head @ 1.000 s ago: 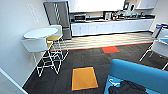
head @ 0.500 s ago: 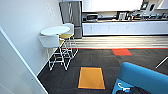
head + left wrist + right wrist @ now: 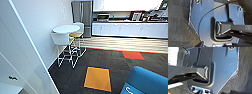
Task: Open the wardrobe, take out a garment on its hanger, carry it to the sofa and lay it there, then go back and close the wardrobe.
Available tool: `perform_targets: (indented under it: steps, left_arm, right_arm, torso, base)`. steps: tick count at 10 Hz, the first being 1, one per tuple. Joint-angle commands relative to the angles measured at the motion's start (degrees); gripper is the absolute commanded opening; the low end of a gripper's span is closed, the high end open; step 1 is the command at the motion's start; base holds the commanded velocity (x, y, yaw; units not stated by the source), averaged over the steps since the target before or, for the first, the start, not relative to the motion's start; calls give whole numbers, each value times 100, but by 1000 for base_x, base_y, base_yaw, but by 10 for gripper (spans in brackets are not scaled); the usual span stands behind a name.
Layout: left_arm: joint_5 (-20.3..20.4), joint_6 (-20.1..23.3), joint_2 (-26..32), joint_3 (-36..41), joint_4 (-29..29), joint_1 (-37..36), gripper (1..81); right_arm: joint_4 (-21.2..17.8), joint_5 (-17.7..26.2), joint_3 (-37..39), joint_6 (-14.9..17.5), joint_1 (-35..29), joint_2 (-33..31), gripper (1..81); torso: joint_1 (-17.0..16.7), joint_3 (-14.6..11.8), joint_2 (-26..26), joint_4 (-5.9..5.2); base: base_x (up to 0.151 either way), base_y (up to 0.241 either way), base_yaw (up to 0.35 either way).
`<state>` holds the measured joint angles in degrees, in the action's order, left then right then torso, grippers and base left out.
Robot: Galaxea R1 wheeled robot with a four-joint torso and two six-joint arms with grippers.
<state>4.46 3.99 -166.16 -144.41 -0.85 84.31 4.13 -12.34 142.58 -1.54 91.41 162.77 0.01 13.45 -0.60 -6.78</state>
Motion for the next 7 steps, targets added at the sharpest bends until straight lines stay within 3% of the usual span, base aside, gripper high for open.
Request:
perform_targets:
  steps: [1,7]
  left_arm:
    - [-367,-3,65,0,41,-121,811]
    - [-376,50,38,9,41,-121,811]
  right_arm:
    - [61,337,-30,-13,-82,-49,811]
    - [44,355,5,-31,-100,-49,811]
  torso:
    - [0,0,0,0]
    - [0,0,0,0]
  base:
    - [0,0,290]
    - [0,0,292]
